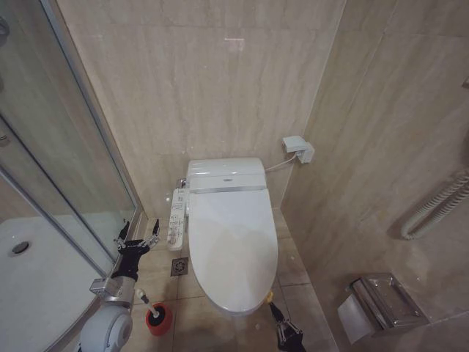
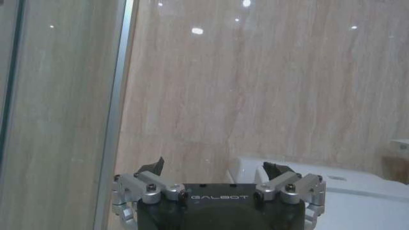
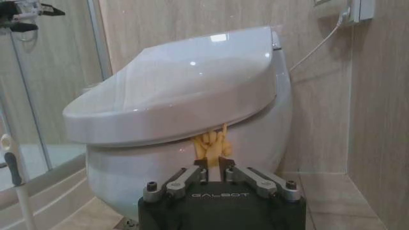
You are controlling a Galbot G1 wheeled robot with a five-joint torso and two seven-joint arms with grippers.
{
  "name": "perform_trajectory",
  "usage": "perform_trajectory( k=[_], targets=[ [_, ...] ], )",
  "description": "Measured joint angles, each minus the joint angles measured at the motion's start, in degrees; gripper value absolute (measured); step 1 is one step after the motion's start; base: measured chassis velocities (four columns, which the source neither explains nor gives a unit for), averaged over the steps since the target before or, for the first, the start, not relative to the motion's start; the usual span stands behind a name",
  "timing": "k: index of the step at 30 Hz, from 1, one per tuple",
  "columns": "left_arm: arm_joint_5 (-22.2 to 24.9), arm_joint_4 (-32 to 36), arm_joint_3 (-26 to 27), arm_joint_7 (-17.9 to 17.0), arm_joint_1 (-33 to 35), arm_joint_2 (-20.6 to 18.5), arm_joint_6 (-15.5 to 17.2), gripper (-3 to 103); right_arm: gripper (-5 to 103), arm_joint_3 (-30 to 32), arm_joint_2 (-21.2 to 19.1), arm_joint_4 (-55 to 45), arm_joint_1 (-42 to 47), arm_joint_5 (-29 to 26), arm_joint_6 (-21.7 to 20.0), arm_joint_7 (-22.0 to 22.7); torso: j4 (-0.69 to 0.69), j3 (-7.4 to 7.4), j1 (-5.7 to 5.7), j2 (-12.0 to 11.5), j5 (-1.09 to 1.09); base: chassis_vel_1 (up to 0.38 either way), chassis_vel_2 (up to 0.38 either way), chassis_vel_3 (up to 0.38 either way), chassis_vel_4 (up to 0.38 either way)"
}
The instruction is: Open the toilet lid, clean the toilet bowl with a toilet brush, close the toilet lid, and flush.
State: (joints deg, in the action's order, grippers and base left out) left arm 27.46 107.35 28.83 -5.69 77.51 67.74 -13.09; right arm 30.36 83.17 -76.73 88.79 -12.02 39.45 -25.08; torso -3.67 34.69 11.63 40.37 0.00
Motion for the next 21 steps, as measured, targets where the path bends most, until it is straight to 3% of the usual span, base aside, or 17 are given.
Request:
perform_trajectory(
  k=[2,3,9,10,16,17,21],
  targets=[
    [0.00,0.00,0.00,0.01,0.01,0.00,0.00,100,-2,-0.01,0.02,0.13,0.00,0.13,0.00,0.06,0.00,0.00,0.00,0.00,0.00,0.000,0.000,0.000,0.000],
    [0.00,0.00,0.02,0.02,0.03,0.00,0.00,100,25,-0.10,0.04,0.22,0.03,0.24,0.02,0.12,0.00,0.00,0.00,0.00,0.00,0.000,0.000,0.000,0.000],
    [-0.02,0.01,0.07,0.05,0.14,0.12,0.00,100,25,-0.25,0.10,0.42,-0.14,0.64,0.07,0.48,0.00,0.00,0.00,0.00,0.00,0.000,0.000,0.000,0.000],
    [-0.03,0.03,0.07,0.05,0.16,0.16,0.00,100,52,-0.26,0.10,0.44,-0.23,0.66,0.07,0.58,0.00,0.00,0.00,0.00,0.00,0.000,0.000,0.000,0.000],
    [-0.12,0.16,0.11,0.05,0.37,0.28,0.00,100,52,-0.42,0.33,0.64,-0.93,0.67,0.07,1.02,0.00,0.00,0.00,0.00,0.00,0.000,0.000,0.000,0.000],
    [-0.13,0.23,0.13,0.05,0.41,0.27,0.00,100,79,-0.42,0.37,0.84,-1.18,0.67,0.07,1.03,0.00,0.00,0.00,0.00,0.00,0.000,0.000,0.000,0.000],
    [-0.13,0.34,0.17,0.05,0.45,0.25,0.00,100,79,-0.37,0.32,1.55,-1.86,0.67,0.07,1.02,0.00,0.00,0.00,0.00,0.00,0.000,0.000,0.000,0.000]
  ],
)
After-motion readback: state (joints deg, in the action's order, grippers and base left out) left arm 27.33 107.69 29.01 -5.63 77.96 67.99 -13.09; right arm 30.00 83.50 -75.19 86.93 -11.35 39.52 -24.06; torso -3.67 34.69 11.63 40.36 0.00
